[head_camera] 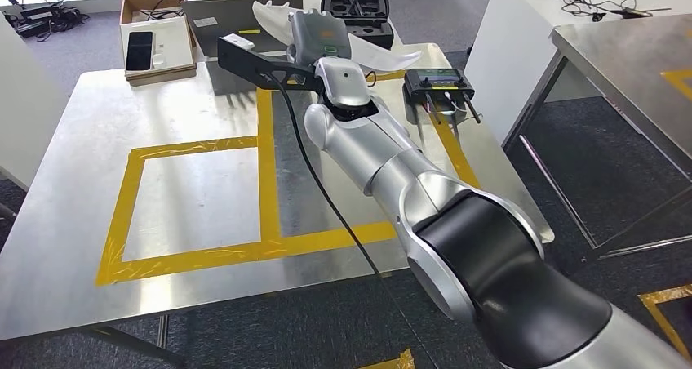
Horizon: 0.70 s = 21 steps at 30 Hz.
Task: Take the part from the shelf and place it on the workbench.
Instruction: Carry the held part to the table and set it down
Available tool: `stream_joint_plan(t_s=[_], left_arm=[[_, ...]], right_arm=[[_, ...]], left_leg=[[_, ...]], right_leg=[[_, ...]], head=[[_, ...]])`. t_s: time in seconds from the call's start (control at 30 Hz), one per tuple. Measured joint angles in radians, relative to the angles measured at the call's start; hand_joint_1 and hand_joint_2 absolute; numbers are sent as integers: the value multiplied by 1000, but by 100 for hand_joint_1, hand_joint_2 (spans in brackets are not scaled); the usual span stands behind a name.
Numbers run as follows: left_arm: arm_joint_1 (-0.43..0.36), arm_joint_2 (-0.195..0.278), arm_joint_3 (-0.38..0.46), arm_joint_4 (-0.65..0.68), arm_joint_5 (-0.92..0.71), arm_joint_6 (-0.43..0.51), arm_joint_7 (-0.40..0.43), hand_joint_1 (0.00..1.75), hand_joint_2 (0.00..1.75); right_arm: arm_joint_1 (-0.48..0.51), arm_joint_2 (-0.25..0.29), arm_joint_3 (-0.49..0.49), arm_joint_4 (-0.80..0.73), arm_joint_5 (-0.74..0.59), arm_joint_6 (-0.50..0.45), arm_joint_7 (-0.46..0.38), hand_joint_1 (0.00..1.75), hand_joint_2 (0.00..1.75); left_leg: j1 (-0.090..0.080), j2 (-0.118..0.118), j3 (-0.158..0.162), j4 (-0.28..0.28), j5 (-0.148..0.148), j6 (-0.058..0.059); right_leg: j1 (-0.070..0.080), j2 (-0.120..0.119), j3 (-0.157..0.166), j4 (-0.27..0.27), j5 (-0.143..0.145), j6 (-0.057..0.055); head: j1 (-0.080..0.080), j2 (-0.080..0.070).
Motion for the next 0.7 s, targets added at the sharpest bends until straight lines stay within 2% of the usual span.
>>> stream_joint_plan(t_s=[0.43,0.7], left_arm=[[-2,0,0,0,-3,0,10,0,175],[-2,0,0,0,-6,0,12,0,175]], right_arm=[[7,0,0,0,18,9,-7,157,175],[47,3,0,4,35,18,-10,157,175]], left_leg=[[0,0,0,0,0,0],[0,0,0,0,0,0]], right_leg=[[0,0,0,0,0,0],[0,0,0,0,0,0]], head=[[0,0],[0,0]])
